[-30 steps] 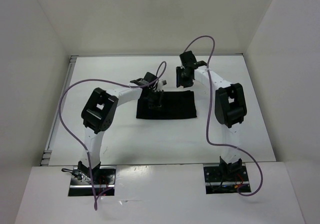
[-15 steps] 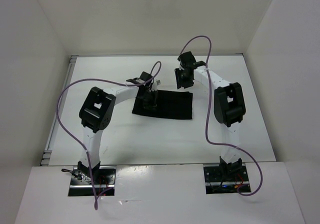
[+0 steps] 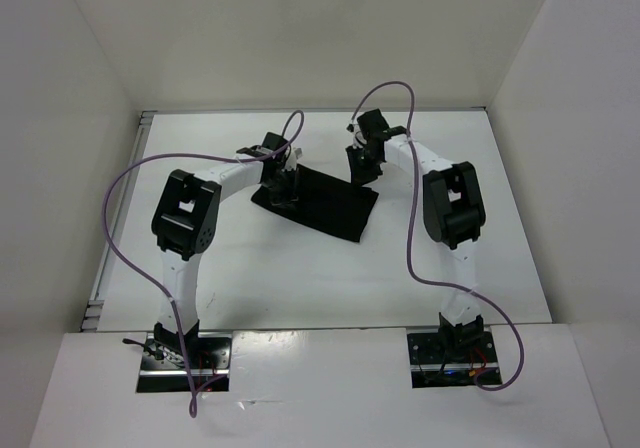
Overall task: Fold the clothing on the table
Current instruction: Fold the skirt
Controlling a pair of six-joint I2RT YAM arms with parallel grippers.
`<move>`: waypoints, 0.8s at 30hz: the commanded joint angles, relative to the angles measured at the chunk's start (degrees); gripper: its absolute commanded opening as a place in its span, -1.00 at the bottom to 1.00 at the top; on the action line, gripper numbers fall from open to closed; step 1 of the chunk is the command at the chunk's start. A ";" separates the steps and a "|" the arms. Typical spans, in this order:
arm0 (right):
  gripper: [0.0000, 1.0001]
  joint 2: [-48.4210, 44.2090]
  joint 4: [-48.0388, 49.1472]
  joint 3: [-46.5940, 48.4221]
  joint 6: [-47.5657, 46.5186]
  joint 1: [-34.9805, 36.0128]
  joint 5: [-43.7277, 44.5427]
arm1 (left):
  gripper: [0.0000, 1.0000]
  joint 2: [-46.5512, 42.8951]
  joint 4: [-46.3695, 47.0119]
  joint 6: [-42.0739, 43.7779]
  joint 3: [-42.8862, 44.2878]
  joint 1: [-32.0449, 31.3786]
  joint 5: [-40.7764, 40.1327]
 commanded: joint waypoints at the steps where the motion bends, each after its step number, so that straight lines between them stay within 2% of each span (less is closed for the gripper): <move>1: -0.47 0.95 -0.56 2.21 -1.18 -0.35 -3.60 | -0.87 2.88 -2.36 2.67 0.32 0.32 -4.64; 4: -0.57 0.96 -1.08 2.21 -1.18 -0.35 -6.32 | -0.87 3.40 -2.36 2.67 0.32 0.32 -4.64; 9: -0.57 2.10 -1.88 2.21 -1.18 -0.35 -7.47 | -0.87 3.40 -1.84 2.67 0.32 0.32 -4.64; 13: -0.44 2.10 -1.88 2.21 -1.70 -0.35 -5.45 | -0.87 3.40 -1.83 2.67 -0.20 0.84 -4.64; 16: -0.44 2.63 -1.88 2.21 -1.70 -0.35 -4.22 | -0.87 2.88 -1.83 2.67 -0.20 0.84 -4.11; 21: -0.67 2.63 -1.36 1.68 -1.70 -0.88 -1.67 | -0.87 2.35 -1.83 2.67 -0.20 0.84 -3.59; 24: -0.63 2.10 -1.35 2.20 -0.65 -0.88 1.31 | -0.87 2.35 -1.83 2.67 -0.73 0.84 -3.06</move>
